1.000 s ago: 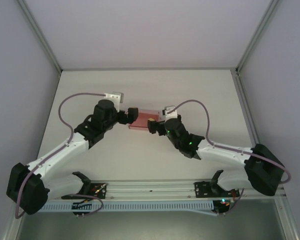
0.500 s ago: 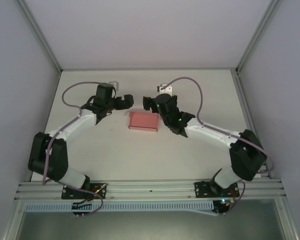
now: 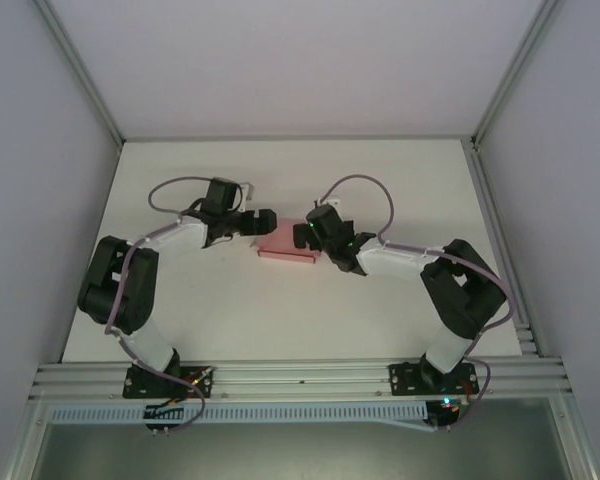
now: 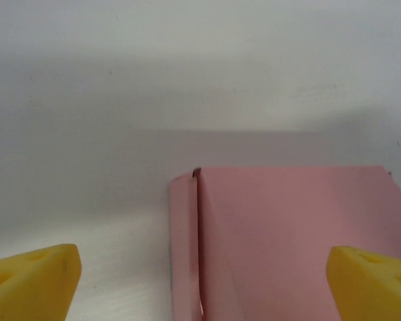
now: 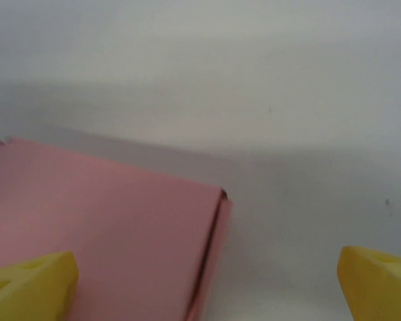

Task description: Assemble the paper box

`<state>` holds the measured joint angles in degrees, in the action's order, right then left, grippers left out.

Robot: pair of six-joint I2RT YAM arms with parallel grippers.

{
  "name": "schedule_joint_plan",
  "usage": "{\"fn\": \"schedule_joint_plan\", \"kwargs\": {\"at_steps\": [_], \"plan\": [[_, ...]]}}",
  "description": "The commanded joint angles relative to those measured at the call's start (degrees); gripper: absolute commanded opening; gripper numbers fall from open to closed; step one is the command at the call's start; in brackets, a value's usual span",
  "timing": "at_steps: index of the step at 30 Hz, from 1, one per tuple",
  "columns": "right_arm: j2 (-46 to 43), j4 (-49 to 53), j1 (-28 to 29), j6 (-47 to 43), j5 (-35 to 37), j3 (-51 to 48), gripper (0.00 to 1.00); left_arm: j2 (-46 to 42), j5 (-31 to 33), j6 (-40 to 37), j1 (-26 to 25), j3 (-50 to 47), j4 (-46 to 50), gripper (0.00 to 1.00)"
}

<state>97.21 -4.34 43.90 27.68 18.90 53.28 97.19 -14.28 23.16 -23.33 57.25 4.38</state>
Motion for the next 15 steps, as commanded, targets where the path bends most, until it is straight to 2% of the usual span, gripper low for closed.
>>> {"fn": "schedule_joint_plan", "kwargs": {"at_steps": [1, 4, 8, 15], "plan": [[0.35, -3.17, 0.35, 3.00, -0.92, -3.28, 1.00, 1.38, -3.99, -0.93, 0.54, -1.85, -2.72, 0.86], [0.76, -5.60, 0.33, 3.78, -1.02, -5.50, 1.00, 2.16, -4.53, -1.16, 0.49, -2.23, -3.33, 0.76], [1.28, -7.00, 0.36, 3.17, -0.97, -6.61, 1.00, 3.63, -5.80, -1.62, 0.57, -1.90, -4.19, 0.68], [0.01, -6.24, 0.34, 2.95, -0.54, -7.08, 1.00, 6.25, -7.54, -2.06, 0.65, -1.88, -6.38, 0.40]]}}
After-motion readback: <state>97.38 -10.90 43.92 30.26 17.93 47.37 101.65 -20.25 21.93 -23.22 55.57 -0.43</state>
